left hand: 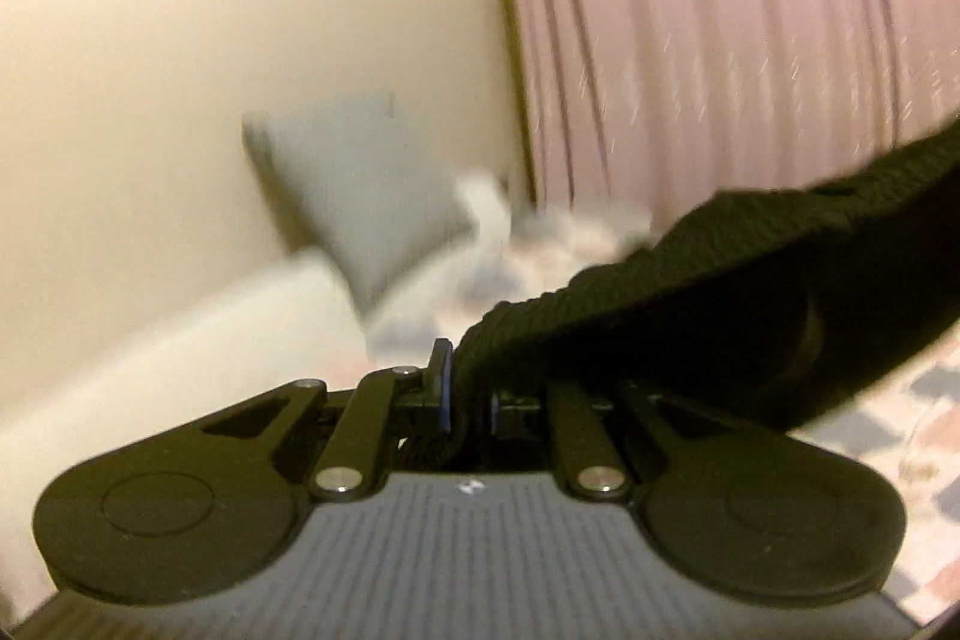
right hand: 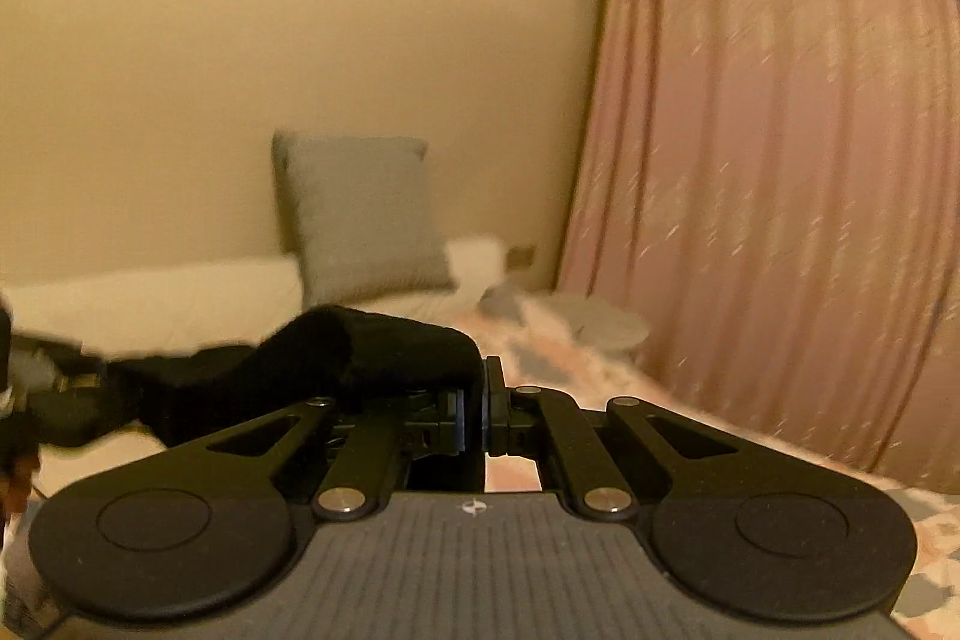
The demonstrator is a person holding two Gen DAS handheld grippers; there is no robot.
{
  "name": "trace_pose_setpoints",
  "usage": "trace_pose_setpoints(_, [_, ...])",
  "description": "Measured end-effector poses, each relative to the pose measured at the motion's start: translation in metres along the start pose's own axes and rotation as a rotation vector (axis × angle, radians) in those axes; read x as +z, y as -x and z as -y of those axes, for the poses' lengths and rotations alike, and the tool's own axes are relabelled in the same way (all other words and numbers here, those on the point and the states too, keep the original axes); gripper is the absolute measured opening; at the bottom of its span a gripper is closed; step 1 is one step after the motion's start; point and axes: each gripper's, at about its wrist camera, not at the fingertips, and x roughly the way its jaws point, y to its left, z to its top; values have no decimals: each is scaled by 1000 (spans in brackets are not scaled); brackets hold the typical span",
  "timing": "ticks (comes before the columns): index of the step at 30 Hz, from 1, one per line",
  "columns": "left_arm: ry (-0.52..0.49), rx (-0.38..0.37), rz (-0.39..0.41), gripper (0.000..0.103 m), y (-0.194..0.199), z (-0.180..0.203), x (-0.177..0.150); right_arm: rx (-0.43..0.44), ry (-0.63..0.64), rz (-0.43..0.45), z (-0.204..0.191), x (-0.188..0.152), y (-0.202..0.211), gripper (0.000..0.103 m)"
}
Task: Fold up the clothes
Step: 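Lift the black sweatpants up off the pile with both grippers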
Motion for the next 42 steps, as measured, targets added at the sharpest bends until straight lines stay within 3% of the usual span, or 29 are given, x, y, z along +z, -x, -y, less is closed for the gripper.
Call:
trace_pose_setpoints(4, [-36,22,169,10,75,14,67,-5,-20,90,19,27,102,3])
trace_pose_setpoints(9, [-55,-6,309,10,180,31,131,16,-22,210,26,49,237,3])
trace_pose_setpoints(13, [-94,-72,355,10,246,47,149,16,-68,268,32,59,323,3])
trace_pose_setpoints(17, [-100,-173,364,10,283,53,152,-20,-110,277,34,64,380,3])
trace_pose_setpoints(22, [-31,-253,353,10,292,30,162,-52,-134,265,12,81,415,3])
trace_pose_setpoints(26, [20,-258,328,10,270,-5,178,4,-166,243,-17,106,414,3])
trace_pose_setpoints(30, [-42,-307,390,10,278,13,218,95,-193,265,-48,132,406,3])
trace_pose_setpoints(34, [-104,-357,452,10,286,32,258,112,-210,335,-61,161,413,3])
trace_pose_setpoints(37, [-151,-394,498,10,291,46,288,37,-257,377,-52,172,433,3])
trace_pose_setpoints(40, [-203,-439,536,10,297,67,314,-91,-351,377,-28,153,463,3])
trace_pose_setpoints(42, [-284,-549,486,10,301,142,288,-190,-432,341,-6,125,488,3])
